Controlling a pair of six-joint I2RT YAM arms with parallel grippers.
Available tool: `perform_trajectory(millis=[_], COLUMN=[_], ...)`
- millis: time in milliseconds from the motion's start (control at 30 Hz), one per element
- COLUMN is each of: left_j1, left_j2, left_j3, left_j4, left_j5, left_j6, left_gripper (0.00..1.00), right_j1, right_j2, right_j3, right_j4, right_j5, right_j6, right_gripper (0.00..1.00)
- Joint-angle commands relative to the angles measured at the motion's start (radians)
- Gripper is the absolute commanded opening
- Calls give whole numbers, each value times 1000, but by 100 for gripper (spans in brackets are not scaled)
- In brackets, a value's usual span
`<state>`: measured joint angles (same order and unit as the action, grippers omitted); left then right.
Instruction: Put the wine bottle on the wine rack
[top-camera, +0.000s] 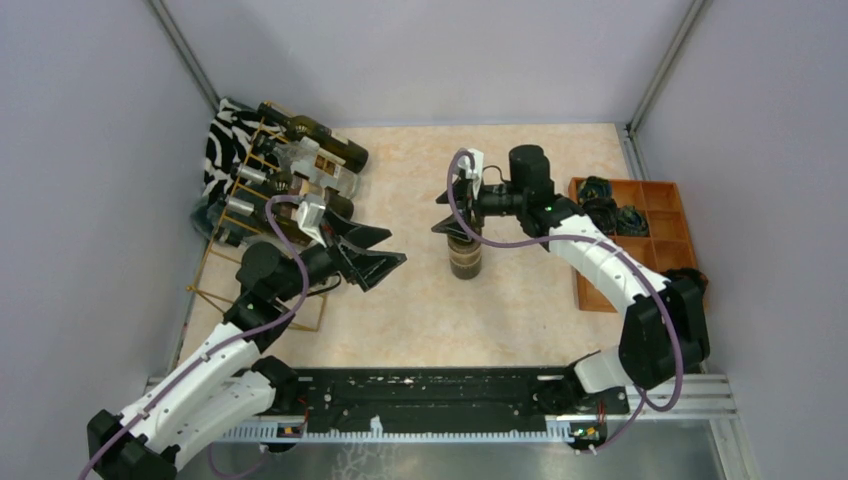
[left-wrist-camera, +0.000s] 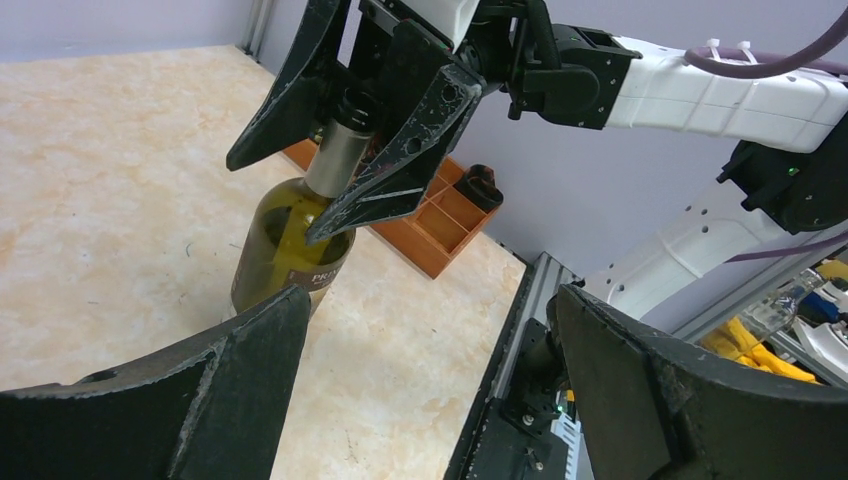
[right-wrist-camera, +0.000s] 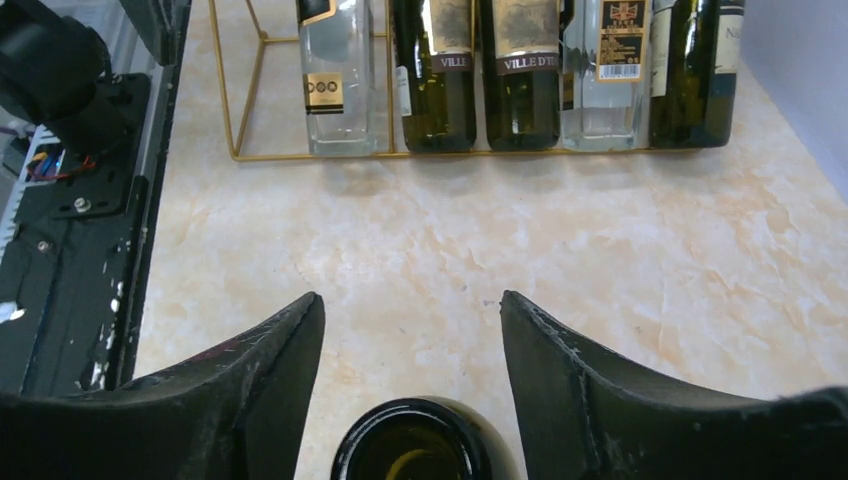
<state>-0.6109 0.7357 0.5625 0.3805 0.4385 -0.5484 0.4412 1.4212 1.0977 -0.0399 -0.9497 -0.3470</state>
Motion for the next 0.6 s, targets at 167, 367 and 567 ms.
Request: perform_trajectory(millis=[167,367,567], left_j1=[-6,-7,-37], left_j2=[40,79,139], left_j3=[64,109,198], left_j4=[76,47,-63], left_j5=[60,71,47], left_j6=[-48,-59,0], left_gripper=[99,99,99], right_j1=[-62,-112,-178], right_j2=[-101,-139,-200], right_j3=[-29,30,91], right_j4=[-50,-231,-482], right_j5=[-5,-62,-75], right_j6=[-19,-125,-286], right_gripper=[87,98,98])
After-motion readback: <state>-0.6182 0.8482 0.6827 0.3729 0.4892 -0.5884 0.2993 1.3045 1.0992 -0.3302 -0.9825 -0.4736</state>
